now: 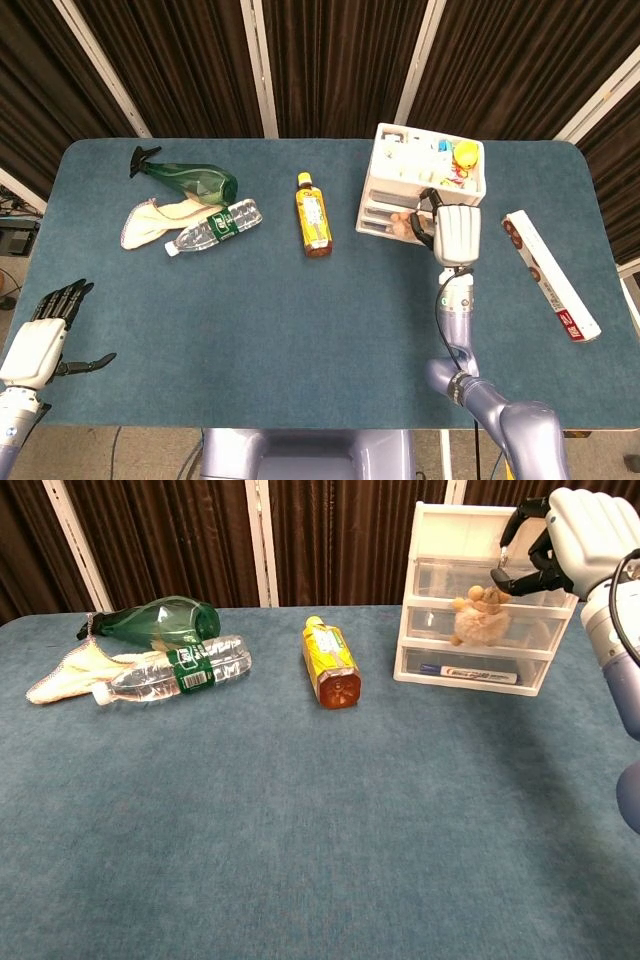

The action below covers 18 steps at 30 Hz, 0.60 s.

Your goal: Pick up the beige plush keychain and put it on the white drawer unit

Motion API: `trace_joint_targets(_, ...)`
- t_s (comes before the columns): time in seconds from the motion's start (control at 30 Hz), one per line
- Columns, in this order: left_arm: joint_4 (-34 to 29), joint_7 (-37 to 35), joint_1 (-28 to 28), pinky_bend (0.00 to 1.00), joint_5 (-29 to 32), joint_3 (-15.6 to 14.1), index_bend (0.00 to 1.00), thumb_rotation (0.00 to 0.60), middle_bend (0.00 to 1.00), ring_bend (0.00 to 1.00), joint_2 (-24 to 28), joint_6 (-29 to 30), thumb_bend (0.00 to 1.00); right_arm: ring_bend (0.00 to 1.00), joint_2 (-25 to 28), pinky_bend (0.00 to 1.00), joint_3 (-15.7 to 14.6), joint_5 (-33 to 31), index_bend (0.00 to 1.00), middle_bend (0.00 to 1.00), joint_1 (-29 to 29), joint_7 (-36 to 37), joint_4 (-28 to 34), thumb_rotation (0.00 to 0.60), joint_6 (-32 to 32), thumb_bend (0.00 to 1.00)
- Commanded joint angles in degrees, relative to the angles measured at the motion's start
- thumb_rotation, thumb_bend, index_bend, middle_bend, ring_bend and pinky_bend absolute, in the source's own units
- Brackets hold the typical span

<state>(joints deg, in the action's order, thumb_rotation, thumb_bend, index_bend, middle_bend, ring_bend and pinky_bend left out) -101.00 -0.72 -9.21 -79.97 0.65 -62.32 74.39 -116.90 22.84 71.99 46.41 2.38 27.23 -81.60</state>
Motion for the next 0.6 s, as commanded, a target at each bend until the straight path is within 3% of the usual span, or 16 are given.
trace_joint_targets(0.03,0.0,0.1,0.0,0.00,0.1,0.0,0.00,0.481,0.00,0.00,0.0,-0.1,0.00,1.00,0.2,0.91,0.0,0.0,0.54,1.00,-0.1,0.0,0.2,0.600,0.1,0.30)
trace_joint_targets(0.6,-0.1,0.0,-0.1,0.00,0.1,0.0,0.00,0.479,0.00,0.00,0.0,-0.1,0.00,1.00,0.3,0.91,0.4,-0.5,0.54,1.00,-0.1,-0.6,0.1,0.600,1.2,0.30)
